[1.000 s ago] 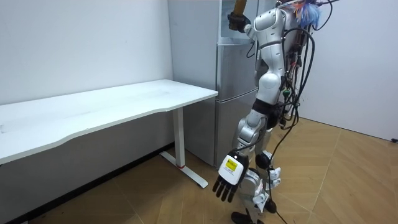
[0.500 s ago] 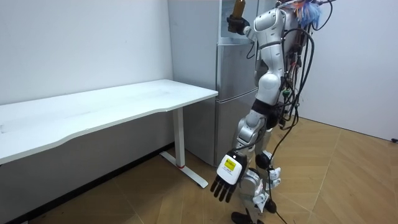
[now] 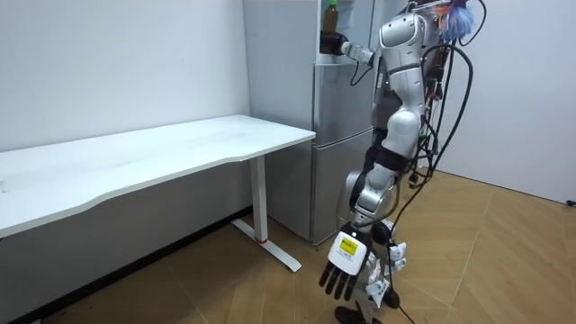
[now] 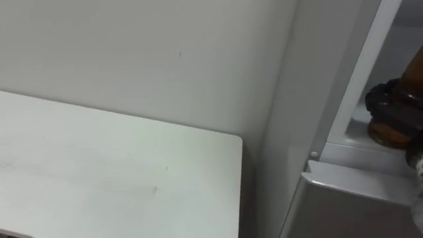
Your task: Put the bottle in the upper fridge
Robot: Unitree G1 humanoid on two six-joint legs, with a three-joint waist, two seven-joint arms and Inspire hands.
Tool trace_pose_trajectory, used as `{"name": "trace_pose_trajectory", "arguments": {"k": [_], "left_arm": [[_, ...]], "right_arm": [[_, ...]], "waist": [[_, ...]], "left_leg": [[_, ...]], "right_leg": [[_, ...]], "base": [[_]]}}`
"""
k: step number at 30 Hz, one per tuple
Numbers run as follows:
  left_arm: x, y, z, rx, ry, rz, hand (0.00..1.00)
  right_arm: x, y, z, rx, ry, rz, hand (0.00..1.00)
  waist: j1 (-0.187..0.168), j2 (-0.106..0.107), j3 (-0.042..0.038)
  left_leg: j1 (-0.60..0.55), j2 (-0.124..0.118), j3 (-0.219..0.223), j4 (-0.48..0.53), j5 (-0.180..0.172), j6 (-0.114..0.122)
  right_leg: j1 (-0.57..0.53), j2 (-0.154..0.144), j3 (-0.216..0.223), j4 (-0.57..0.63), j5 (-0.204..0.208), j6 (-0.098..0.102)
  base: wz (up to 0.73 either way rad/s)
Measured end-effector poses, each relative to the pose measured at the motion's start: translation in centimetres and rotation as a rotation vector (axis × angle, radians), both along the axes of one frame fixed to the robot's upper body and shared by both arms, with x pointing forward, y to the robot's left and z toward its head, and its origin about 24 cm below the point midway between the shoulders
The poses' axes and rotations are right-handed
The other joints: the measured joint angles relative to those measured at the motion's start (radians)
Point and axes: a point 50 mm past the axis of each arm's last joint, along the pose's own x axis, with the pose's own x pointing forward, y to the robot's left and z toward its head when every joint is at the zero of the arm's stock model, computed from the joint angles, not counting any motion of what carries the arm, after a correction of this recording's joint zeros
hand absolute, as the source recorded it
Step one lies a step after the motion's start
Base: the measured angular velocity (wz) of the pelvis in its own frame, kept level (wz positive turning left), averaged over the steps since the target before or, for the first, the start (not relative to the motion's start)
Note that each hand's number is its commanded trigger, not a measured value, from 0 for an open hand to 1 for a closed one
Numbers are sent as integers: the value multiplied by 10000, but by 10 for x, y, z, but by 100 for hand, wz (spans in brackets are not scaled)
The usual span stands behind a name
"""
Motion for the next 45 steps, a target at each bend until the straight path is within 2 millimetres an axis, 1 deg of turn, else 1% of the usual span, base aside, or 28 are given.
{"name": "trace_pose_trajectory", "arguments": {"k": [2,4,6,9,10,11,14,18,20,21,22,23,24,26,28,30,33,38,40,42,45], "left_arm": [[-2,0,0,-73,101,27,0],[-4,0,0,-90,208,65,0],[-8,0,0,-88,363,127,0],[-11,1,1,-68,527,193,0],[-11,2,1,-52,540,190,0],[-12,3,2,-11,555,178,0],[-11,4,2,21,539,157,0],[-15,5,2,80,612,186,0],[-17,5,3,144,621,188,0],[-18,5,4,153,640,198,0],[-20,5,4,148,689,219,0],[-21,5,4,151,704,229,0],[-22,5,4,149,742,245,0],[-24,5,4,145,761,321,0],[-24,5,4,125,712,428,0],[-26,5,5,117,721,520,0],[-32,6,6,114,703,916,0],[-45,13,11,332,919,1285,0],[-49,14,12,353,1019,1395,0],[-50,16,13,386,1156,1431,0],[-47,18,14,442,1082,1382,0]], "right_arm": [[4,-1,1,-130,166,50,100],[4,-2,0,-157,288,29,100],[6,-5,-3,-14,523,-85,100],[7,-9,-7,175,713,-236,100],[7,-10,-8,207,751,-264,100],[7,-12,-10,274,836,-317,100],[10,-17,-13,439,1003,-392,100],[18,-19,-12,550,1182,-348,100],[19,-21,-13,610,1240,-353,100],[19,-22,-13,602,1255,-374,94],[20,-23,-13,605,1284,-417,70],[20,-24,-13,620,1294,-462,6],[20,-24,-13,634,1277,-501,0],[21,-25,-12,611,1256,-555,0],[21,-27,-10,314,1280,-683,0],[18,-32,-9,122,1353,-869,0],[16,-38,-9,105,1325,-1173,0],[13,-45,-9,75,1352,-1515,0],[12,-46,-10,68,1400,-1597,0],[10,-49,-11,55,1495,-1712,0],[9,-51,-13,32,1565,-1766,0]], "waist": [[23,-17,-9],[119,-49,-29],[173,-133,-81],[184,-252,-73],[180,-257,-70],[179,-289,-84],[218,-285,-80],[224,-185,-41],[248,-152,-52],[283,-117,-52],[295,-81,-60],[297,-59,-67],[299,-15,-77],[319,65,-93],[315,152,-83],[479,288,-77],[519,404,-85],[567,440,-88],[607,448,-92],[686,453,-93],[696,446,-90]], "left_leg": [[-9,-1,-26,9,4,-6],[-18,1,-39,14,7,-10],[-27,-4,-82,19,7,-11],[-54,-15,-161,55,6,-10],[-72,-19,-196,76,4,-10],[-107,-21,-247,117,-3,-14],[-118,-21,-277,186,-9,-15],[-184,-3,-322,350,-38,-24],[-187,-3,-330,353,-37,-24],[-194,-3,-337,353,-38,-24],[-201,-10,-359,354,-37,-24],[-207,-14,-379,360,-36,-23],[-209,-19,-411,379,-35,-23],[-250,-25,-490,449,-37,-22],[-313,-25,-538,537,-43,-19],[-340,-23,-621,612,-46,-16],[-400,-31,-799,707,-80,-60],[-617,-43,-1007,905,-66,-91],[-622,-50,-1010,926,-58,-100],[-612,-51,-1009,945,-48,-91],[-603,-60,-1020,954,-21,-44]], "right_leg": [[4,1,-26,1,0,0],[3,3,-49,1,0,0],[12,3,-100,0,0,0],[35,-2,-184,-2,0,-1],[35,-3,-209,-3,0,0],[35,-3,-238,-3,0,0],[84,-2,-257,-8,1,-1],[101,13,-265,-6,25,-42],[96,12,-262,9,34,-56],[88,12,-258,18,37,-62],[86,10,-262,18,41,-67],[94,11,-266,16,46,-68],[118,11,-267,15,50,-68],[145,27,-273,-4,69,-67],[143,35,-308,-10,79,-78],[206,32,-493,-51,128,-71],[268,61,-564,-178,192,-67],[221,40,-733,-284,182,-70],[240,36,-763,-373,153,-89],[258,40,-755,-378,149,-99],[289,38,-766,-385,149,-100]], "base": [[2],[0],[4],[6],[9],[8],[4],[0],[0],[0],[0],[6],[7],[11],[10],[10],[14],[13],[4],[0],[0]]}}
